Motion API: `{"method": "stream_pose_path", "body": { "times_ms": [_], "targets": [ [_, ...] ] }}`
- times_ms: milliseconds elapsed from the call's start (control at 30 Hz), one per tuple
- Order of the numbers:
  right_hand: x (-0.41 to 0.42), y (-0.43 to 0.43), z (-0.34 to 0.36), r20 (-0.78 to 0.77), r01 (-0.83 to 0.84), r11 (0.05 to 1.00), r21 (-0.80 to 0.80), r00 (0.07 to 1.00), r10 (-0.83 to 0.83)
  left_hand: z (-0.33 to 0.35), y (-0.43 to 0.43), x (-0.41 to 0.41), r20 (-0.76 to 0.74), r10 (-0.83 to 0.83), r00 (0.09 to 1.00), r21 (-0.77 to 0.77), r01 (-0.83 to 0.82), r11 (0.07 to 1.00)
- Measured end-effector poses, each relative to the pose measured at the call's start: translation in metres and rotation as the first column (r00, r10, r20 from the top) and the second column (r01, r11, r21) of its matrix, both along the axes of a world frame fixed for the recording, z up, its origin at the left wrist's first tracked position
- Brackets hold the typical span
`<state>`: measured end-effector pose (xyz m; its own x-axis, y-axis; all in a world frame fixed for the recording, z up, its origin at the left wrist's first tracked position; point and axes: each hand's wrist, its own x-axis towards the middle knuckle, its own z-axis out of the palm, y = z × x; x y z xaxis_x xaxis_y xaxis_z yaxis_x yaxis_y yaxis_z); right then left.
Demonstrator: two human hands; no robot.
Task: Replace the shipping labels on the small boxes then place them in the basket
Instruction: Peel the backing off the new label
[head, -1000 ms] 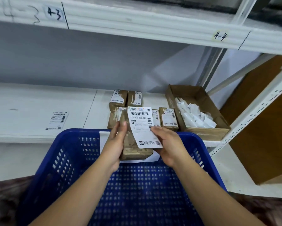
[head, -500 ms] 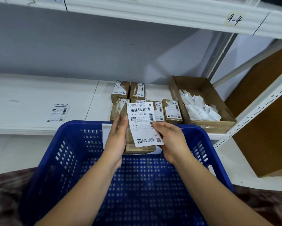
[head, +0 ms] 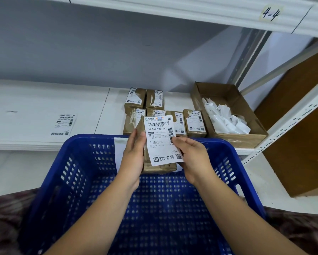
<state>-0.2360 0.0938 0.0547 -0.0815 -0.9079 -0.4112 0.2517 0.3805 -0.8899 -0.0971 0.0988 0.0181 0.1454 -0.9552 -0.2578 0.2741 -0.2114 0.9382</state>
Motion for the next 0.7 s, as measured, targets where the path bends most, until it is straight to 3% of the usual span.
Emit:
{"method": "stream_pose_path", "body": {
  "times_ms": [700],
  "targets": [
    [0.0019, 0.0087, 0.0056, -0.070, 0.000, 0.999, -0.048, 0.998, -0.004, -0.0020, 0.0054, -0.0036, 0.095, 0.004, 0.995, 0.054, -0.010, 0.998]
  ]
}}
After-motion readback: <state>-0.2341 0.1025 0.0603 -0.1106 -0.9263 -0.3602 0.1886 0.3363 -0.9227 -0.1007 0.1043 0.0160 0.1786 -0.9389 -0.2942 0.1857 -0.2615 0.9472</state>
